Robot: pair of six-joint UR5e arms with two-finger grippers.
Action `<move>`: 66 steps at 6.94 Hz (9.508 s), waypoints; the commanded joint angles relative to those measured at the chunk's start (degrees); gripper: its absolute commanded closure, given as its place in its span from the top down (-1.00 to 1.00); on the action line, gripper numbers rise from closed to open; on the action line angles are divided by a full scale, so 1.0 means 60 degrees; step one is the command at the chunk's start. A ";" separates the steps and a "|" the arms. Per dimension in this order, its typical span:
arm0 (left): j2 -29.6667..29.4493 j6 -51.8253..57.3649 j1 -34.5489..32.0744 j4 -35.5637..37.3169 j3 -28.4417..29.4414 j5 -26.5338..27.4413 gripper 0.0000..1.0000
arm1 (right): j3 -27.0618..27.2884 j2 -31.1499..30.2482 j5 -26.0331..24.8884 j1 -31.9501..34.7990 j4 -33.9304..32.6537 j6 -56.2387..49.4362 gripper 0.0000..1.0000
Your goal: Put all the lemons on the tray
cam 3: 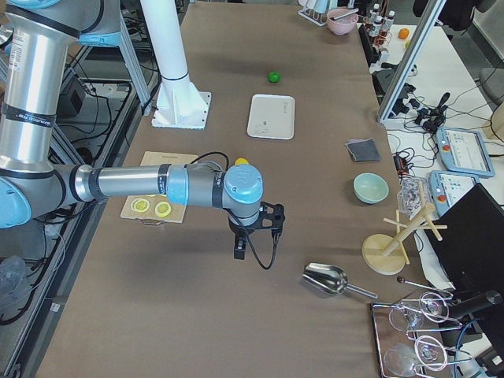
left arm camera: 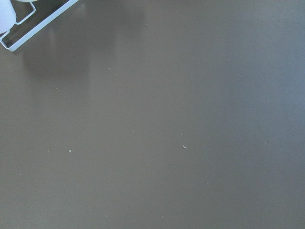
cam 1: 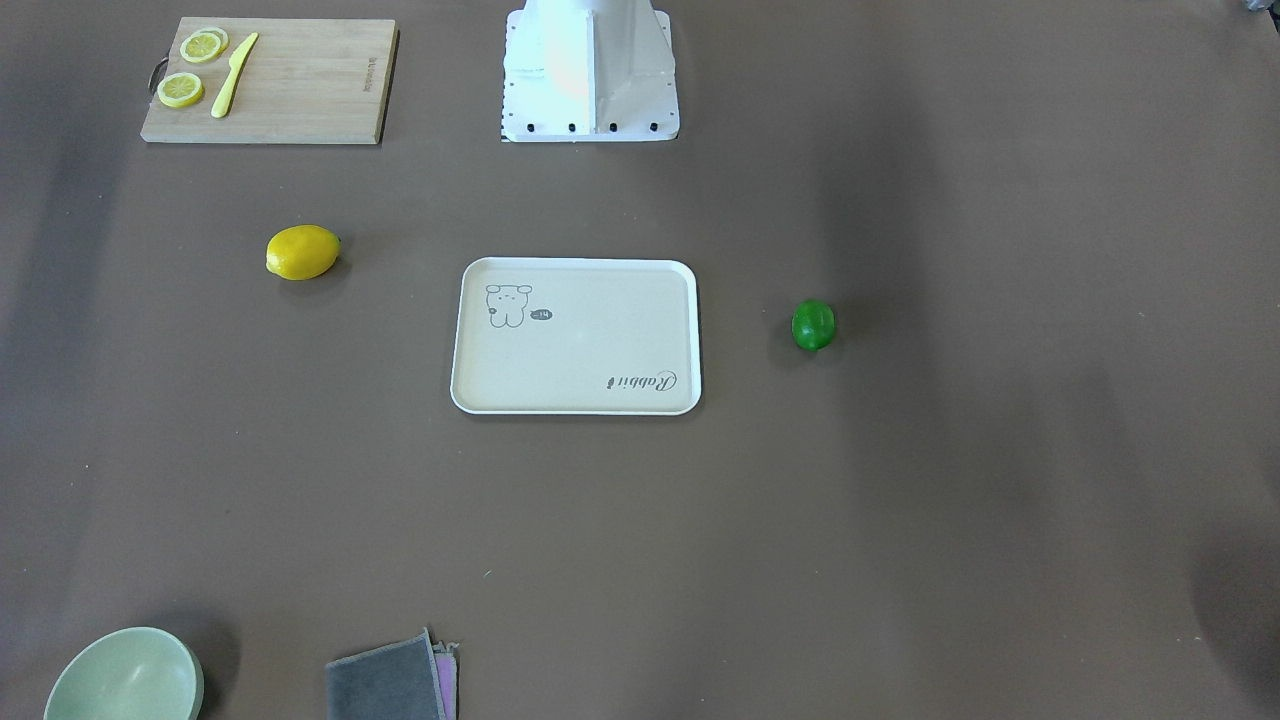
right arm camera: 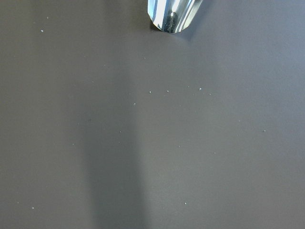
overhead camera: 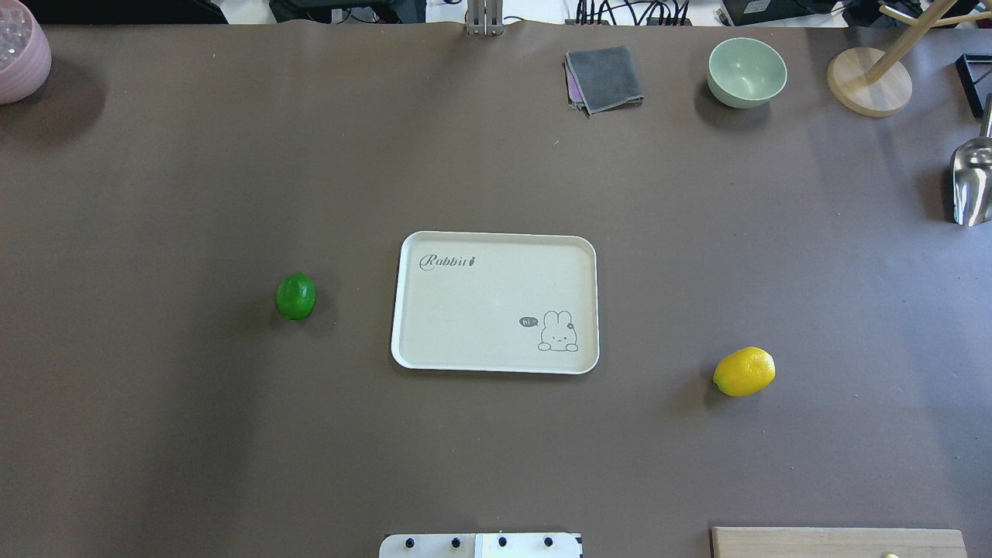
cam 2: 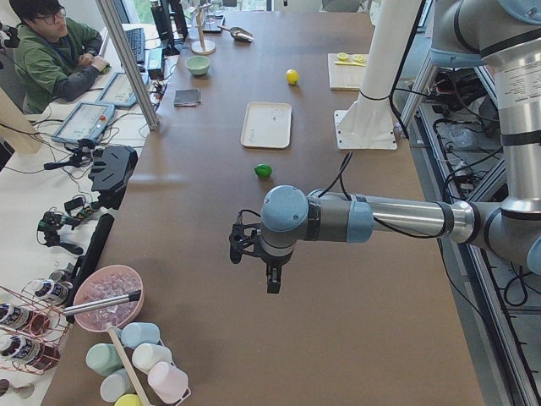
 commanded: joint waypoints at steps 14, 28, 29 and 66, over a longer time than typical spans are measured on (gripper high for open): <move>-0.1533 -0.2165 0.1152 -0.6580 0.0815 -0.0808 0.98 | 0.0240 0.1094 -0.0036 0.0220 0.1888 0.0393 1.00; -0.4828 -1.0927 1.0413 -0.7078 0.2338 0.5939 0.79 | 0.0271 0.1182 -0.2028 -0.3868 0.4893 0.8144 1.00; -0.4813 -1.0971 1.0647 -0.7078 0.2353 0.6220 0.12 | 0.0270 0.1182 -0.2028 -0.3868 0.4893 0.8130 1.00; -0.7376 -0.8218 0.8101 -0.5349 0.2968 0.4231 0.96 | -0.0928 0.8213 -0.8458 -1.1338 -0.0341 1.6919 0.98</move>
